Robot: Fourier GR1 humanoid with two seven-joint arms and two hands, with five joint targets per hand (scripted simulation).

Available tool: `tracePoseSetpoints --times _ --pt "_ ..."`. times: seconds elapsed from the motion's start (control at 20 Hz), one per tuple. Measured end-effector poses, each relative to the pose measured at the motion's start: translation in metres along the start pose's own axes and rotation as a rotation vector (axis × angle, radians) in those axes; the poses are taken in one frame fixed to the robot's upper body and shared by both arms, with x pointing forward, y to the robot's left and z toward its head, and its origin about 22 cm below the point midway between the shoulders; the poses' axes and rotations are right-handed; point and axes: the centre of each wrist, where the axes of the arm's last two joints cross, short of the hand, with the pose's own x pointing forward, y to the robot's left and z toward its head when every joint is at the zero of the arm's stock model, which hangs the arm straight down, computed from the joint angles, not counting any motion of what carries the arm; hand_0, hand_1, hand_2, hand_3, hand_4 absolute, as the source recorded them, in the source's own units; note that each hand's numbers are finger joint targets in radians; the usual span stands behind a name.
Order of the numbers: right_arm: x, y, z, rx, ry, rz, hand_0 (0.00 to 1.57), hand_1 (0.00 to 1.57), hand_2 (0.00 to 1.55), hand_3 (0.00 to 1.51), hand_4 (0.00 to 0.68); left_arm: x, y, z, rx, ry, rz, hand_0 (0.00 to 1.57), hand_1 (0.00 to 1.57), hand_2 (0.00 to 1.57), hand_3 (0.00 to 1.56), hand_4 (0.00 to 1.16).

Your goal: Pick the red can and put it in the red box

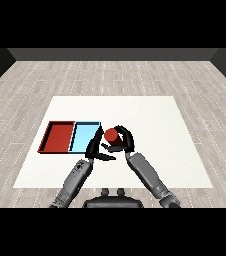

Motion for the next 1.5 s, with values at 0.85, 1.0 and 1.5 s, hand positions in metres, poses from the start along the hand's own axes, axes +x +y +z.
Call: tracePoseSetpoints --times 0.85,1.0,1.5 --pt "0.008 0.029 -0.002 0.037 0.002 -0.043 1.5 1.5 1.45 1.38 0.618 -0.012 -0.016 -0.007 -0.036 0.031 0.04 0.0 0.0 0.0 0.0 0.0" --pt "0.005 0.036 0.0 0.048 0.002 -0.046 1.48 1.48 1.46 1.37 0.62 -0.01 -0.02 -0.002 -0.036 0.018 0.042 0.0 0.0 0.0 0.0 0.0" --pt "0.004 0.045 0.011 0.073 0.007 -0.034 1.41 1.41 1.45 1.37 0.627 -0.014 -0.025 -0.007 0.056 0.028 -0.024 1.33 1.33 1.41 1.36 0.95"
